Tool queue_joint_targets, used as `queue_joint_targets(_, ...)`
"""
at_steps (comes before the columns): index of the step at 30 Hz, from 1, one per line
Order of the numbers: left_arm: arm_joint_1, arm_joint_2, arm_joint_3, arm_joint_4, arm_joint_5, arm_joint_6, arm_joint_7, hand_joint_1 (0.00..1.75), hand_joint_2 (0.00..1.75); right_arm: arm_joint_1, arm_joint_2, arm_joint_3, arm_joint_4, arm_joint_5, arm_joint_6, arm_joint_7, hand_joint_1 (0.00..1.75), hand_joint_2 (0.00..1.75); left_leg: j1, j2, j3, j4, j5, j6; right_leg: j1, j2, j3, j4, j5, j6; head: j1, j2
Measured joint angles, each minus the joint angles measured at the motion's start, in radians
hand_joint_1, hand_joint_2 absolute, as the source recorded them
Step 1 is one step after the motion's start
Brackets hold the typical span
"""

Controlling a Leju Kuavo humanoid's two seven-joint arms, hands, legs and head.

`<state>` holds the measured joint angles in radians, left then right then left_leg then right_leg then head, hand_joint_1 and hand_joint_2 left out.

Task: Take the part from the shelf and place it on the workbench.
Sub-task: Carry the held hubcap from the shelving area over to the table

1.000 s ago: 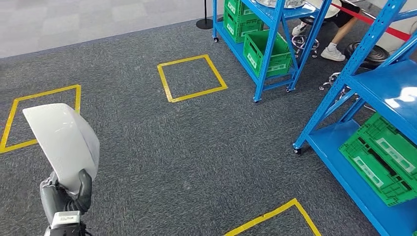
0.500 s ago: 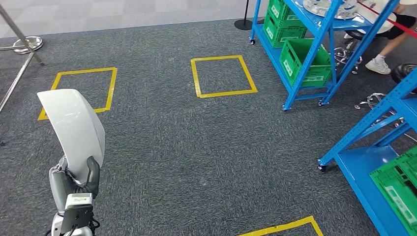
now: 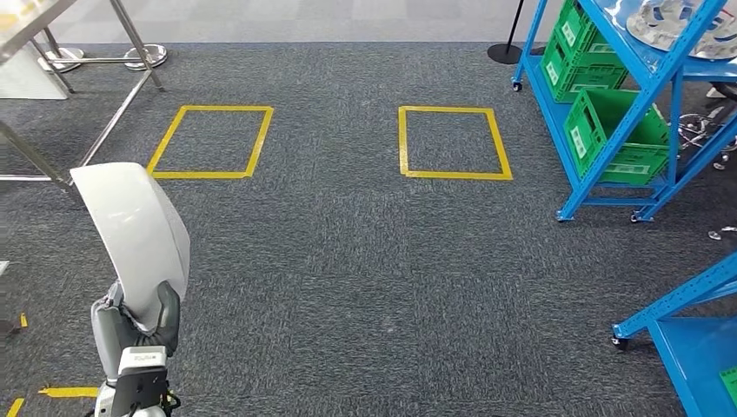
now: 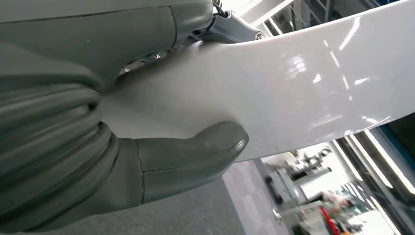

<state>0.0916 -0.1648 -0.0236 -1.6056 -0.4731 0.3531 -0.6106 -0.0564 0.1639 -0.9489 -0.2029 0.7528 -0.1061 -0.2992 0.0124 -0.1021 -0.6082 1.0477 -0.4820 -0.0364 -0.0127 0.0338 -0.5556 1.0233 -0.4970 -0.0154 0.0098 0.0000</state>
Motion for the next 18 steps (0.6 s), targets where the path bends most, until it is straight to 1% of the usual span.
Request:
queue_joint_targets(1, 0.007, 0.002, 0.007, -0.006, 0.006, 0.0, -0.001, 1.75, 1.75, 0.001, -0.001, 0.0, 0.0, 0.007, 0.0, 0.011, 0.0, 0.0, -0.001, 0.031, -0.017, 0.039, -0.026, -0.003, 0.0, -0.015, 0.001, -0.004, 0.002, -0.007, -0.002, 0.0)
queue_joint_targets(2, 0.012, 0.003, 0.014, -0.009, 0.014, 0.0, -0.004, 1.75, 1.75, 0.002, -0.002, 0.001, 0.0, 0.012, 0.0, 0.026, 0.0, 0.0, -0.002, 0.065, -0.044, 0.097, -0.06, -0.005, 0.002, -0.03, 0.001, -0.005, 0.002, -0.012, -0.004, 0.0)
queue_joint_targets(3, 0.016, 0.004, 0.021, -0.011, 0.02, -0.002, -0.008, 1.75, 1.75, 0.003, -0.004, 0.001, 0.0, 0.016, 0.0, 0.044, 0.0, 0.0, -0.003, 0.083, -0.075, 0.166, -0.096, -0.008, 0.004, -0.046, 0.0, -0.005, 0.001, -0.015, -0.005, 0.0)
queue_joint_targets(4, 0.02, 0.005, 0.027, -0.011, 0.025, -0.003, -0.012, 1.75, 1.75, 0.004, -0.004, 0.001, 0.0, 0.019, 0.0, 0.063, 0.0, 0.0, -0.002, 0.089, -0.101, 0.224, -0.12, -0.01, 0.006, -0.062, 0.0, -0.005, 0.0, -0.017, -0.005, 0.0)
queue_joint_targets(5, 0.024, 0.005, 0.033, -0.01, 0.028, -0.005, -0.016, 1.75, 1.75, 0.005, -0.005, 0.001, 0.0, 0.021, 0.001, 0.079, 0.0, 0.0, -0.002, 0.093, -0.113, 0.255, -0.127, -0.011, 0.007, -0.078, -0.001, -0.005, -0.001, -0.018, -0.005, 0.0)
queue_joint_targets(6, 0.027, 0.006, 0.037, -0.01, 0.03, -0.006, -0.02, 1.75, 1.75, 0.005, -0.005, 0.001, 0.0, 0.022, 0.001, 0.093, 0.0, 0.0, -0.003, 0.096, -0.105, 0.248, -0.115, -0.011, 0.008, -0.093, 0.0, -0.005, -0.002, -0.018, -0.005, 0.0)
queue_joint_targets(7, 0.029, 0.006, 0.04, -0.009, 0.031, -0.007, -0.023, 1.75, 1.75, 0.004, -0.005, 0.001, 0.0, 0.022, 0.002, 0.103, 0.0, 0.0, -0.003, 0.104, -0.076, 0.199, -0.087, -0.009, 0.008, -0.108, 0.001, -0.005, -0.003, -0.017, -0.005, 0.0)
queue_joint_targets(8, 0.029, 0.006, 0.042, -0.009, 0.031, -0.007, -0.025, 1.75, 1.75, 0.003, -0.005, 0.001, 0.0, 0.022, 0.003, 0.11, 0.0, 0.0, -0.004, 0.126, -0.033, 0.126, -0.055, -0.006, 0.009, -0.121, 0.004, -0.004, -0.004, -0.015, -0.005, 0.0)
queue_joint_targets(9, 0.028, 0.006, 0.043, -0.009, 0.031, -0.008, -0.027, 1.75, 1.75, 0.003, -0.005, 0.001, 0.0, 0.022, 0.004, 0.115, 0.0, 0.0, -0.007, 0.155, 0.006, 0.057, -0.03, 0.0, 0.012, -0.133, 0.006, -0.003, -0.007, -0.012, -0.005, 0.0)
queue_joint_targets(10, 0.028, 0.005, 0.044, -0.009, 0.031, -0.008, -0.029, 1.75, 1.75, 0.003, -0.006, 0.001, 0.0, 0.022, 0.005, 0.118, 0.0, 0.0, -0.009, 0.177, 0.034, 0.007, -0.015, 0.006, 0.014, -0.143, 0.009, -0.002, -0.01, -0.007, -0.004, 0.0)
queue_joint_targets(11, 0.027, 0.005, 0.045, -0.009, 0.03, -0.008, -0.03, 1.75, 1.75, 0.002, -0.006, 0.001, 0.0, 0.022, 0.006, 0.118, 0.0, 0.0, -0.012, 0.191, 0.045, -0.018, -0.01, 0.013, 0.016, -0.153, 0.012, -0.001, -0.011, -0.002, -0.004, 0.0)
queue_joint_targets(12, 0.028, 0.005, 0.048, -0.009, 0.03, -0.008, -0.03, 1.75, 1.75, 0.001, -0.006, 0.001, 0.0, 0.023, 0.008, 0.117, 0.0, 0.0, -0.014, 0.187, 0.043, -0.022, -0.011, 0.019, 0.017, -0.163, 0.015, -0.002, -0.012, 0.003, -0.003, 0.0)
queue_joint_targets(13, 0.029, 0.005, 0.051, -0.01, 0.03, -0.007, -0.03, 1.75, 1.75, 0.0, -0.006, 0.001, 0.0, 0.023, 0.01, 0.113, 0.0, 0.0, -0.015, 0.173, 0.04, -0.024, -0.008, 0.026, 0.016, -0.174, 0.018, -0.003, -0.013, 0.009, -0.003, 0.0)
queue_joint_targets(14, 0.032, 0.006, 0.056, -0.013, 0.03, -0.006, -0.029, 1.75, 1.75, -0.002, -0.006, 0.001, 0.0, 0.025, 0.012, 0.108, 0.0, 0.0, -0.013, 0.159, 0.041, -0.028, -0.005, 0.032, 0.014, -0.171, 0.022, -0.001, -0.017, 0.016, -0.003, 0.0)
queue_joint_targets(15, 0.034, 0.006, 0.061, -0.016, 0.03, -0.004, -0.028, 1.75, 1.75, -0.002, -0.006, 0.002, 0.0, 0.028, 0.014, 0.102, 0.0, 0.0, -0.01, 0.145, 0.043, -0.032, -0.001, 0.038, 0.012, -0.151, 0.019, 0.012, -0.029, 0.023, -0.002, 0.0)
queue_joint_targets(16, 0.035, 0.006, 0.065, -0.02, 0.03, -0.003, -0.027, 1.75, 1.75, -0.002, -0.006, 0.002, 0.0, 0.032, 0.016, 0.098, 0.0, 0.0, -0.007, 0.131, 0.046, -0.036, 0.003, 0.044, 0.009, -0.12, 0.008, 0.044, -0.052, 0.029, 0.0, 0.0)
queue_joint_targets(17, 0.036, 0.005, 0.068, -0.023, 0.03, -0.002, -0.024, 1.75, 1.75, -0.001, -0.006, 0.003, 0.0, 0.036, 0.017, 0.095, 0.0, 0.0, -0.004, 0.118, 0.047, -0.037, 0.006, 0.048, 0.006, -0.082, -0.015, 0.097, -0.082, 0.033, 0.002, 0.0)
queue_joint_targets(18, 0.038, 0.005, 0.072, -0.026, 0.03, -0.002, -0.021, 1.75, 1.75, 0.0, -0.006, 0.004, 0.0, 0.04, 0.019, 0.093, 0.0, 0.0, -0.004, 0.103, 0.045, -0.037, 0.008, 0.051, 0.005, -0.057, -0.048, 0.165, -0.116, 0.035, 0.004, 0.0)
